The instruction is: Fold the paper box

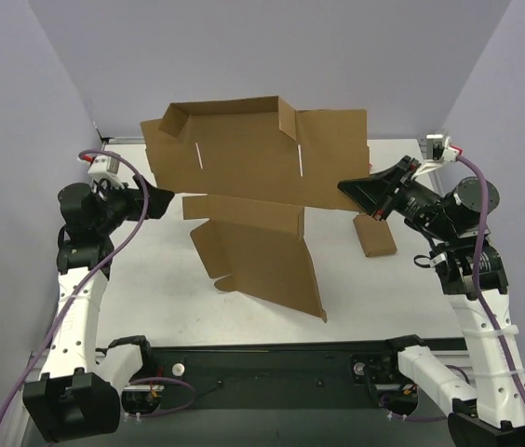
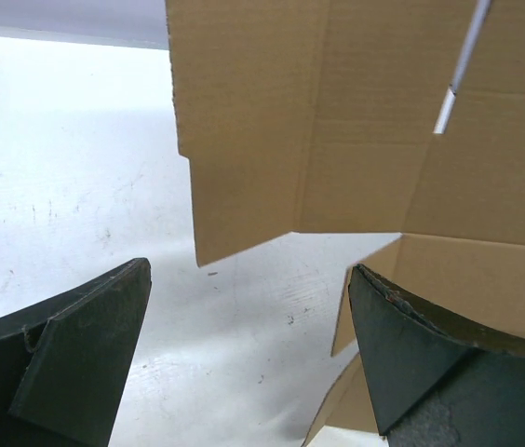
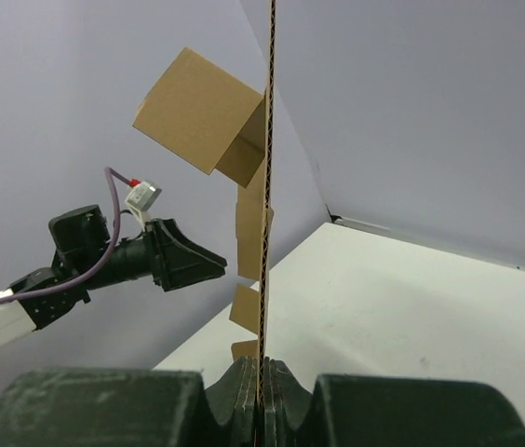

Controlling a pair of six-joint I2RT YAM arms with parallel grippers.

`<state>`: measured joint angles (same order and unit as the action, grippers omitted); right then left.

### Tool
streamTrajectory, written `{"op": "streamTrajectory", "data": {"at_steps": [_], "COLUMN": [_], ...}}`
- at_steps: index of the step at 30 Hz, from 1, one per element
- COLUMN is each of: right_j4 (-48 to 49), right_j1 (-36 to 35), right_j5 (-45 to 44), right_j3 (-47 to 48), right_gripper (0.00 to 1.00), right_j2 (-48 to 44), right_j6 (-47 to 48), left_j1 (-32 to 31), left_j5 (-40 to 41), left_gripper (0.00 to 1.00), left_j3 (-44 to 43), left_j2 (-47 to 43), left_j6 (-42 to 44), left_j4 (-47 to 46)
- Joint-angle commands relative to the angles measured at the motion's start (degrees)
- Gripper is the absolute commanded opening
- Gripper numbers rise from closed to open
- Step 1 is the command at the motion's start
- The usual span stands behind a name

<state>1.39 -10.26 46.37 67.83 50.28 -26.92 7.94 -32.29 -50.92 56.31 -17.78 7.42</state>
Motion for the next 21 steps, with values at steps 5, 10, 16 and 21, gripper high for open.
{"op": "streamTrajectory", "data": {"at_steps": [5, 10, 16, 21], "right_j4": [3.27, 3.01, 3.09, 3.09], "right_j1": [-0.37, -0.37, -0.29, -0.28], "right_j5": [5.49, 6.1, 6.72, 7.16], "right_j3": [3.97, 3.89, 3.62, 3.71], "right_gripper": [0.0, 0.0, 0.0, 0.0], "right_j2": [-1.77, -2.29, -3.08, -2.82], "right_j6": [-1.3, -1.21, -0.94, -1.38], "left_j1": [2.86, 6.72, 10.95, 10.86], "left_j5": [-4.52, -14.61, -24.21, -26.85], "left_gripper": [0.97, 0.97, 0.81, 0.69], "left_j3": [-0.77, 2.12, 6.7, 8.55], "left_j2": [-1.12, 0.46, 5.02, 8.54], "left_j6": [-2.78, -11.54, -28.08, -35.9], "left_j4": [-6.36, -18.64, -44.04, -55.93]}}
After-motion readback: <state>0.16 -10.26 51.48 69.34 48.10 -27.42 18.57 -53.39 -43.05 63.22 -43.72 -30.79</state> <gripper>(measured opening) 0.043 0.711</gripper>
